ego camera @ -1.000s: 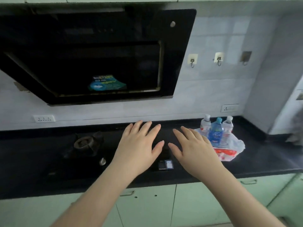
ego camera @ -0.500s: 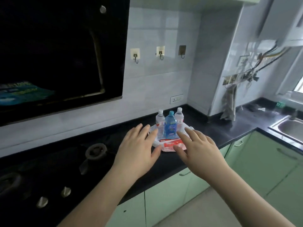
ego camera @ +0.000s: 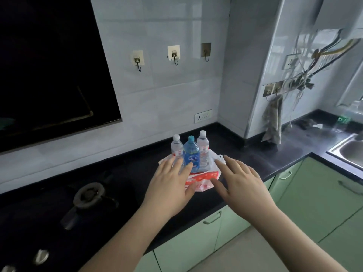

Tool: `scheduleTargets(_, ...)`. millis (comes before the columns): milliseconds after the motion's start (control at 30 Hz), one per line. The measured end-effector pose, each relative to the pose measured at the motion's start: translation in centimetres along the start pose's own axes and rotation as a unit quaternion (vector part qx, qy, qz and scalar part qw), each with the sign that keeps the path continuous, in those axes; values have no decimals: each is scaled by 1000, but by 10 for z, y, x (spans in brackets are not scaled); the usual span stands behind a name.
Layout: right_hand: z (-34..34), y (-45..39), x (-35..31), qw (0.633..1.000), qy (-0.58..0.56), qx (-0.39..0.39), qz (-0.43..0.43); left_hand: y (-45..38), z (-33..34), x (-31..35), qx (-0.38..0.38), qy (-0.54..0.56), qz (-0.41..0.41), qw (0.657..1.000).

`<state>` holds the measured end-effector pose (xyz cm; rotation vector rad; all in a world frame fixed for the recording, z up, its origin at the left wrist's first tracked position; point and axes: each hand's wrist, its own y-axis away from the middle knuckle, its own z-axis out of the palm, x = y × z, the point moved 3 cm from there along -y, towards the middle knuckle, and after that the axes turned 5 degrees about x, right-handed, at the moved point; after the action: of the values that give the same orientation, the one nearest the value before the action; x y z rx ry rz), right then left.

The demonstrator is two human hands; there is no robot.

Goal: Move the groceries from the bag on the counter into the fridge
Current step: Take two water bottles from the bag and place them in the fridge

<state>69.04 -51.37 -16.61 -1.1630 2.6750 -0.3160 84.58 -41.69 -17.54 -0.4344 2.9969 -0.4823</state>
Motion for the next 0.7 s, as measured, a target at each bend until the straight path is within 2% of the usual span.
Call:
scheduleTargets(400,65,-75,47,995,-47,-79,-41,-49,71,0,-46,-10,-42,998)
scheduleTargets(700,128,-129,40,996,-49,-69,-32,-93,135,-40,-62,-5,-50,997)
